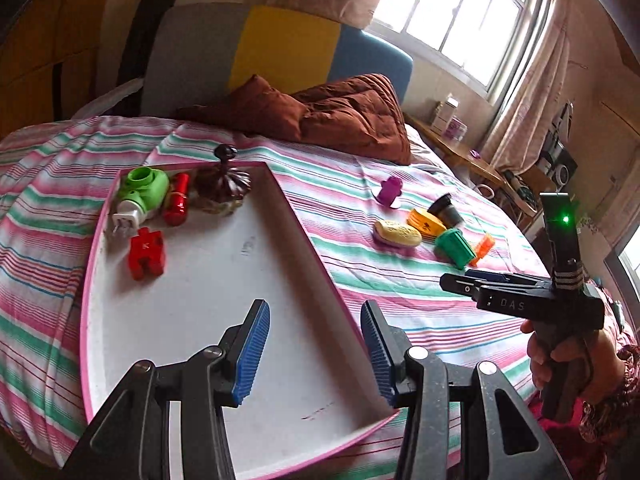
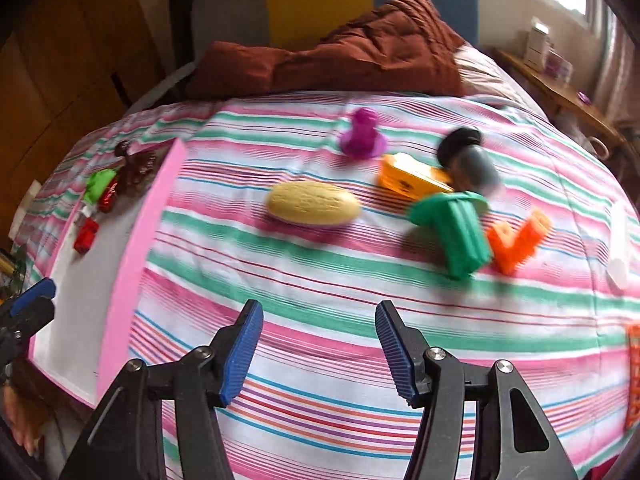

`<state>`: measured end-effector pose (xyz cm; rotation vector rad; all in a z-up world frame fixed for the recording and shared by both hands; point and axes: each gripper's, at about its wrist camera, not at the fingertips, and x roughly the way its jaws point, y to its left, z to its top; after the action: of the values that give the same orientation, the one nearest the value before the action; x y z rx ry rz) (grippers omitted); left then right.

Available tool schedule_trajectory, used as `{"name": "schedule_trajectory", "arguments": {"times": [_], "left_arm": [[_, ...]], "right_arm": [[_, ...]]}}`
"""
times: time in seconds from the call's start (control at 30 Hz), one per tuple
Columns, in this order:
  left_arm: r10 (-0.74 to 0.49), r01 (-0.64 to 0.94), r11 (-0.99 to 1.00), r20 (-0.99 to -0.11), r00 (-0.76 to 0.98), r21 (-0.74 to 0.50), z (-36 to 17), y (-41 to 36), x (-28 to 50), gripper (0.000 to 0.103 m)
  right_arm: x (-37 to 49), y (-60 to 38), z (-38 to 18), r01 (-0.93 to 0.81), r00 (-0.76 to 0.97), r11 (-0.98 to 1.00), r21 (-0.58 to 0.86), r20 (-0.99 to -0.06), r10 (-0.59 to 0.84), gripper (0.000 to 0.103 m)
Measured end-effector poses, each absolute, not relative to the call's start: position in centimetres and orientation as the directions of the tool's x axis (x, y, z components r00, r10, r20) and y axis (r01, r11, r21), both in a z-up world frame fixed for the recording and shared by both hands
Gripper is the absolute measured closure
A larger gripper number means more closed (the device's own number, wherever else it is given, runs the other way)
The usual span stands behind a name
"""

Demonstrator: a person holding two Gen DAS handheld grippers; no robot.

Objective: Organize rigid objects
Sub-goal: 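Reach the right tool to the green stamp and close on its handle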

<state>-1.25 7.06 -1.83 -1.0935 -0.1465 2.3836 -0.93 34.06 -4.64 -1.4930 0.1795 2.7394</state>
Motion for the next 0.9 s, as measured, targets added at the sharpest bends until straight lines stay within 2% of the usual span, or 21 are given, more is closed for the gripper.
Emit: {"name": "schedule_trajectory", "arguments": {"times": [0.23, 0.47, 0.53, 0.6, 0.9], "left_arm": [[0.49, -0.434, -0.858, -0.687, -0.536, -0.274, -1.6, 8.8, -0.3, 0.055], [0.487, -0.442, -0.857, -0.696, -0.528, -0.264, -1.4, 9.9, 0.0, 0.055], [0.483, -0.446, -0.858, -0.701, -0.525, -0.257, -1.4, 10.4, 0.0, 0.055], [0.477, -0.451, -0.858, -0.707, -0.522, -0.246, -1.5, 10.9, 0.0, 0.055], [0.478, -0.471, -0.851, -0.713, -0.513, -0.231, -1.4, 12.6, 0.4, 0.055]], "right_arm": [[-1.3, 39.5, -5.0, -0.21, -0.581, -0.977, -0.03, -0.8, 0.149, 0.044], [-3.4, 42.7, -6.8, -0.223, -0.595, -0.972, 0.072, -0.8, 0.078, 0.045], [-4.0, 42.8, -7.3, -0.213, -0.595, -0.975, 0.064, -0.8, 0.077, 0.049], [-4.2, 42.8, -8.0, -0.203, -0.581, -0.978, 0.058, -0.811, 0.073, 0.072], [-3.0, 41.8, -4.8, -0.142, -0.571, -0.986, 0.088, -0.821, 0.009, 0.075]]}}
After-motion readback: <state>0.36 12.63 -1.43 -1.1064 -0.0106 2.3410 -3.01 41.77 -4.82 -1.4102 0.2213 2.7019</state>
